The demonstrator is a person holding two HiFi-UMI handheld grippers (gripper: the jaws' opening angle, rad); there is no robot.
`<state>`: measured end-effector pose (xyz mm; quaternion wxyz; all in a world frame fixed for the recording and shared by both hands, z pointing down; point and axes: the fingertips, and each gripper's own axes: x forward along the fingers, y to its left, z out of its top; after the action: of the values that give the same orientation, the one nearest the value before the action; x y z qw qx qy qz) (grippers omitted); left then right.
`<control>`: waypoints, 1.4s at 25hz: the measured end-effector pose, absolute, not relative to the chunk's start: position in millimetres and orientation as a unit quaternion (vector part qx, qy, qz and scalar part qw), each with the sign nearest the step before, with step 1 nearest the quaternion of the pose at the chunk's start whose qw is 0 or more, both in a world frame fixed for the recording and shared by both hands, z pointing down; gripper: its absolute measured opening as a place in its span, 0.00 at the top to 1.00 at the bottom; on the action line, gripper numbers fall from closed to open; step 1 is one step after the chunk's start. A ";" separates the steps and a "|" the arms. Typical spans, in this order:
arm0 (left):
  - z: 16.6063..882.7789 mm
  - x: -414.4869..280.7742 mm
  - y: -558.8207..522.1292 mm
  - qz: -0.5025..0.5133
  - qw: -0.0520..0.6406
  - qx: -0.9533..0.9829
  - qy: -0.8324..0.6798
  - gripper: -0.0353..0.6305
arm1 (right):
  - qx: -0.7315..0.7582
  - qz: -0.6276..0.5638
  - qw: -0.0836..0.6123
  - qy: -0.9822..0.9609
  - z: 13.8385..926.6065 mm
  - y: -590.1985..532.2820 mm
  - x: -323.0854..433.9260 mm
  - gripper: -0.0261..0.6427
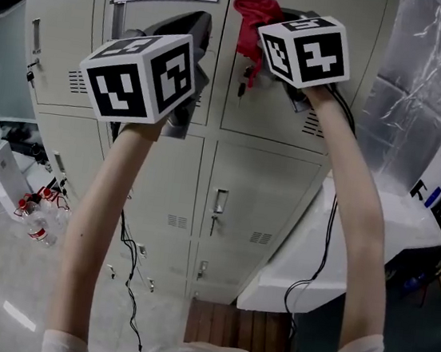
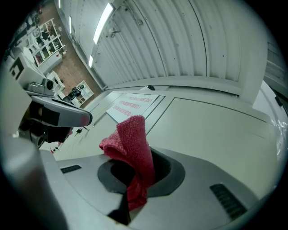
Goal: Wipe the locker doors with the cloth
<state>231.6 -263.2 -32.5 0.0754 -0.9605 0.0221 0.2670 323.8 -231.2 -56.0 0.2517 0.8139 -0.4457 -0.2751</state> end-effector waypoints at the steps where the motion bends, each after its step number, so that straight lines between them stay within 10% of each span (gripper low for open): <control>1: -31.8 233.6 -261.3 0.267 0.075 -0.961 0.020 0.92 | 0.815 -0.277 0.253 -0.441 -55.3 -226.3 325.4 0.92; 35: -12.8 266.5 -212.8 0.279 0.040 -0.958 -0.055 0.92 | 0.900 -0.247 0.221 -0.282 -56.7 -3.9 439.8 0.92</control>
<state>266.5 -212.8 -12.8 0.0395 -0.9581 -0.0545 0.2786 439.8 -3.9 -56.7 0.2211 0.9002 -0.2825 -0.2468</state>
